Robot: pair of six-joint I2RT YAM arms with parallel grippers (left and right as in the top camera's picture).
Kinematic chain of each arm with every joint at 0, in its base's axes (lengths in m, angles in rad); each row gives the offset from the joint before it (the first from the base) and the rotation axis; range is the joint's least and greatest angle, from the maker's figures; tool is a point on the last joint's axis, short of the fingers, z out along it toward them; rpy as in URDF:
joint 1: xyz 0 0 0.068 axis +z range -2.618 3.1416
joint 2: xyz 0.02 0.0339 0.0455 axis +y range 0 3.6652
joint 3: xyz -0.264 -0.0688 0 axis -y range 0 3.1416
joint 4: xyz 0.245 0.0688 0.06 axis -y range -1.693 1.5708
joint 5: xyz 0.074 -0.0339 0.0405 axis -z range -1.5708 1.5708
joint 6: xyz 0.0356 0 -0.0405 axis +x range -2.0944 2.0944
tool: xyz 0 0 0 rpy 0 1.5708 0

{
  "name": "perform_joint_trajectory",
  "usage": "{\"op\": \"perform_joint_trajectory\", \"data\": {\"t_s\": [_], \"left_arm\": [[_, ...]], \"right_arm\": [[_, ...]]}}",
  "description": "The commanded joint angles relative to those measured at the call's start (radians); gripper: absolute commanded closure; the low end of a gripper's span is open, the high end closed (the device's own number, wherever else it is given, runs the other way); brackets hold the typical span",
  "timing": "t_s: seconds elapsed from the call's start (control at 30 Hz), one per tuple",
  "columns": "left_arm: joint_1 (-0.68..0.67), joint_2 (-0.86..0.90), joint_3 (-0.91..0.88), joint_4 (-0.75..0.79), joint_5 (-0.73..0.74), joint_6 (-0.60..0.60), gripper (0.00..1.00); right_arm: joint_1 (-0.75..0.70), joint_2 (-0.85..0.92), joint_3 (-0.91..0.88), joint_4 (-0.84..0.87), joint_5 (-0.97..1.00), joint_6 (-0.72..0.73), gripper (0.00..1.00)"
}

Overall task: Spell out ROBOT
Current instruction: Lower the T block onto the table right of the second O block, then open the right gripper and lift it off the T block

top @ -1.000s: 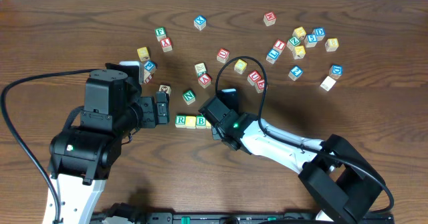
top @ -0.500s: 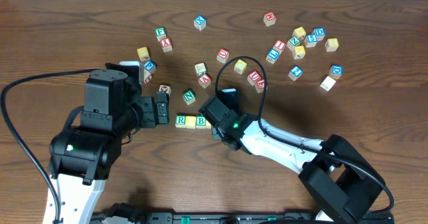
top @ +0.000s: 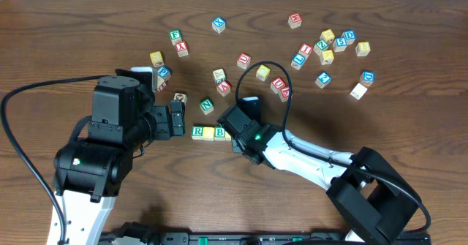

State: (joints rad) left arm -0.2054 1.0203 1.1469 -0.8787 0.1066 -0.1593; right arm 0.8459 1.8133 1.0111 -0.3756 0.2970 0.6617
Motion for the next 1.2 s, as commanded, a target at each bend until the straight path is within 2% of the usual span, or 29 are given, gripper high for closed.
{"op": "perform_joint_trajectory", "data": {"t_s": [0.0,0.63,0.87,1.17], "left_arm": [[0.003,-0.002,0.018,0.000,0.006,0.009,0.02],[0.003,-0.002,0.018,0.000,0.006,0.009,0.02],[0.003,-0.002,0.018,0.000,0.006,0.009,0.02],[0.003,-0.002,0.018,0.000,0.006,0.009,0.02]], "right_arm": [[0.004,0.012,-0.005,0.002,0.031,0.012,0.79],[0.004,0.012,-0.005,0.025,0.053,0.034,0.77],[0.004,0.012,-0.005,0.025,0.053,0.034,0.60],[0.004,0.012,-0.005,0.024,0.053,0.034,0.60]]}}
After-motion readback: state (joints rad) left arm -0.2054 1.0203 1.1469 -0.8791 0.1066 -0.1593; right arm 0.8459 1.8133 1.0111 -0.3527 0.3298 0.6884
